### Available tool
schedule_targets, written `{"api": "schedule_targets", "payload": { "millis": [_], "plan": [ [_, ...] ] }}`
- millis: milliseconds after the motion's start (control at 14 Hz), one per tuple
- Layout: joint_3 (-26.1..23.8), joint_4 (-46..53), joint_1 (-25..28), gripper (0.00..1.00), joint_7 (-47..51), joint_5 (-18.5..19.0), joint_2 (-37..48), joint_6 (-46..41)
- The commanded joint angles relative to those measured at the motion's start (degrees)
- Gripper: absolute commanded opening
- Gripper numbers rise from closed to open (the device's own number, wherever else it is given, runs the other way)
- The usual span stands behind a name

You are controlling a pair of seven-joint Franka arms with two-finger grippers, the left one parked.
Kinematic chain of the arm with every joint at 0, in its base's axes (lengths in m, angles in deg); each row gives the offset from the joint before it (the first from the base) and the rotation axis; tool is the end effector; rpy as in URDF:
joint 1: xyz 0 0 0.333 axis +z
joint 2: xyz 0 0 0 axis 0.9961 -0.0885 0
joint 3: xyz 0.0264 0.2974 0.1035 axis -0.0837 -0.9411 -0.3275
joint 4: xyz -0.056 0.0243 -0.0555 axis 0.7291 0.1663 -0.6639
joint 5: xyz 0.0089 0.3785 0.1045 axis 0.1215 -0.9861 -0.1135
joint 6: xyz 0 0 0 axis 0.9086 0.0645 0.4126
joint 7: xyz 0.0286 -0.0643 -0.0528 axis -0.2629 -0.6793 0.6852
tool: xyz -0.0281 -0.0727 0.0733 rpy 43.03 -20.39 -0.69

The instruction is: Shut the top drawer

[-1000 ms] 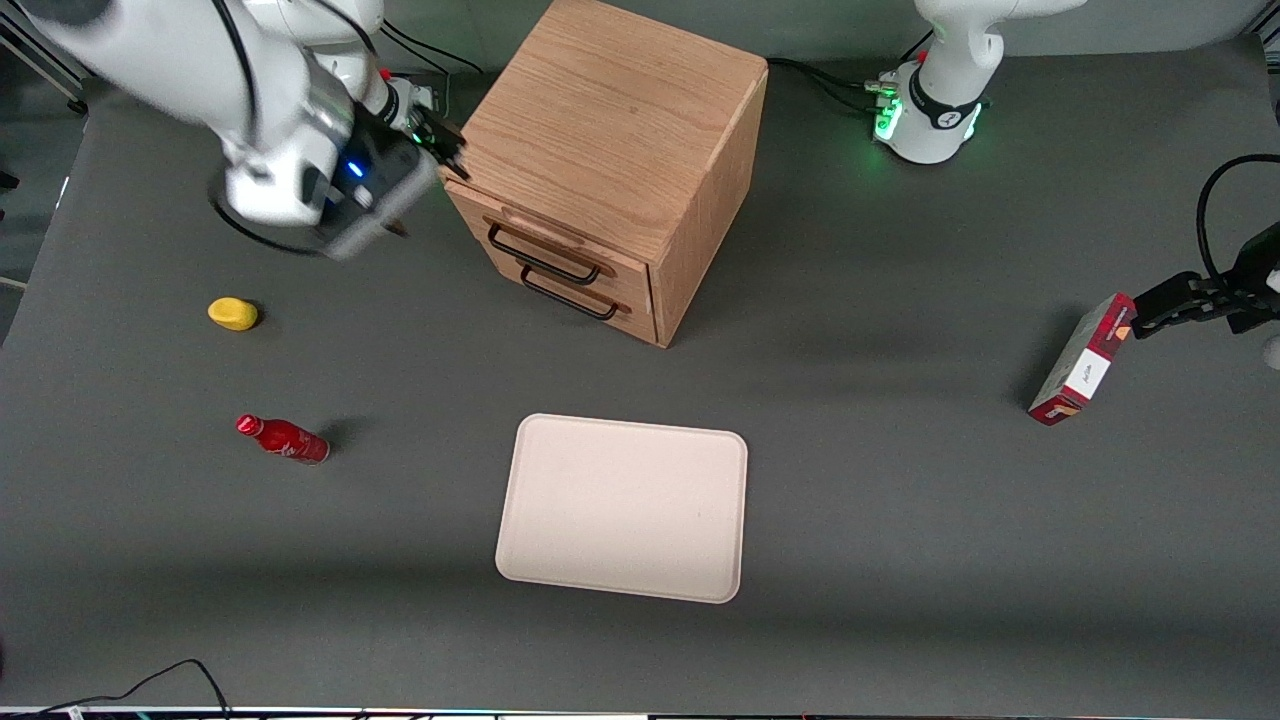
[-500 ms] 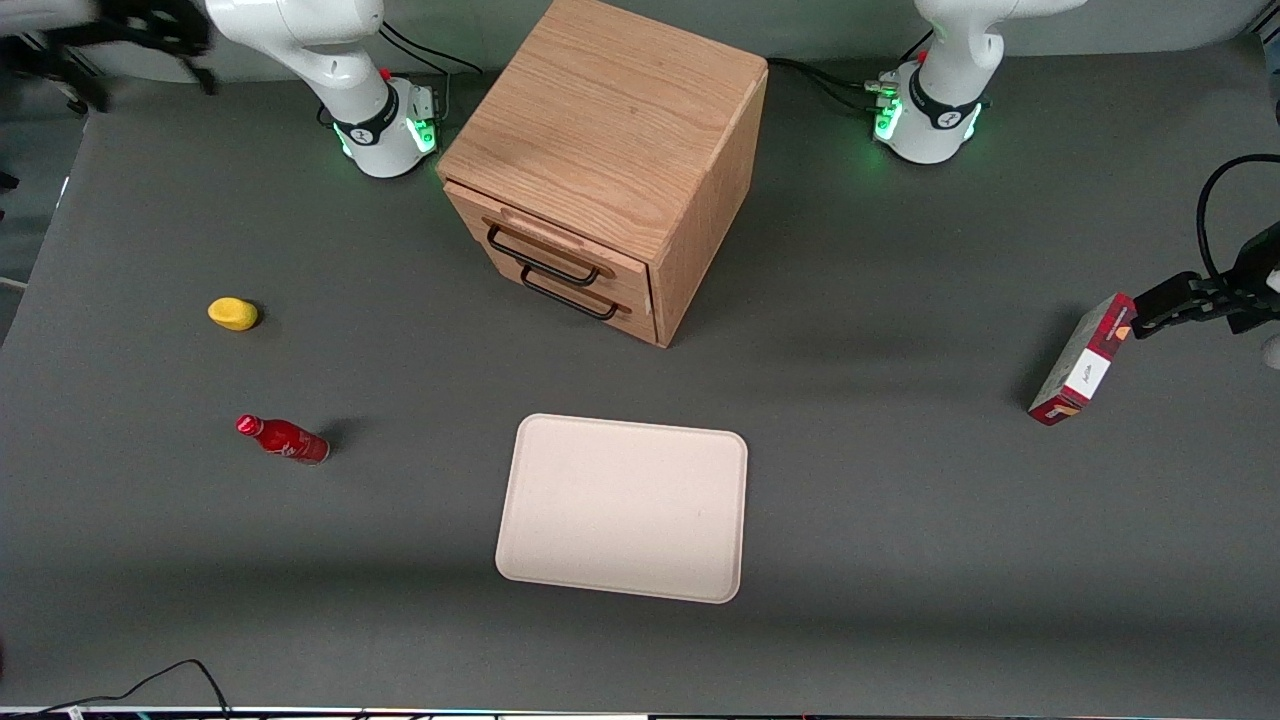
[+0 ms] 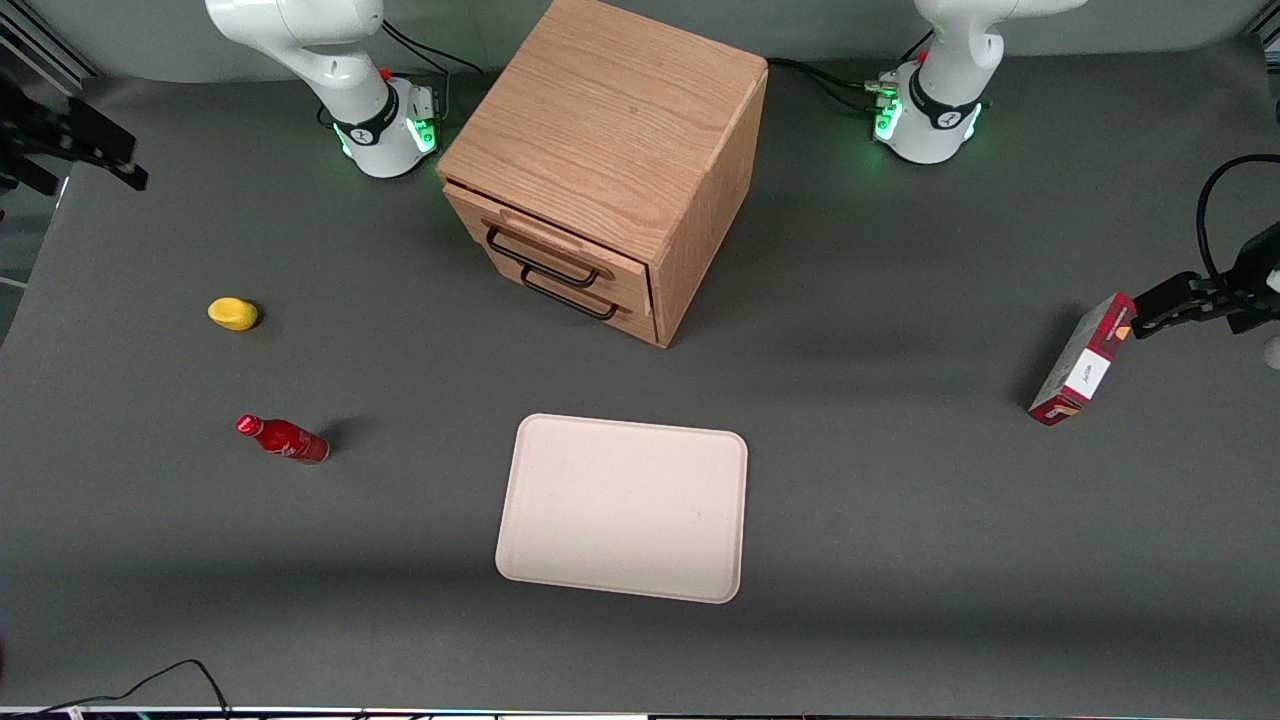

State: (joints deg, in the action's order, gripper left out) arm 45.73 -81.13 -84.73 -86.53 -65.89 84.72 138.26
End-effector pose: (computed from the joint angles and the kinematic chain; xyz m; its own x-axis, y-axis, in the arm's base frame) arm 0.4627 -0.0098 0.6679 0.9989 0.0266 -0.0389 0.0268 -0.9996 0.0039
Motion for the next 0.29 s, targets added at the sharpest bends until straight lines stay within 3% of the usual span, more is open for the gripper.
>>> {"api": "schedule_targets", "payload": {
  "millis": [0, 214],
  "plan": [
    [-0.5, -2.3, 0.7, 1.00, -0.4, 0.8, 2.6, 1.2],
    [-0.5, -0.6, 0.7, 1.00, -0.3, 0.7, 1.3, 1.1]
  ]
}}
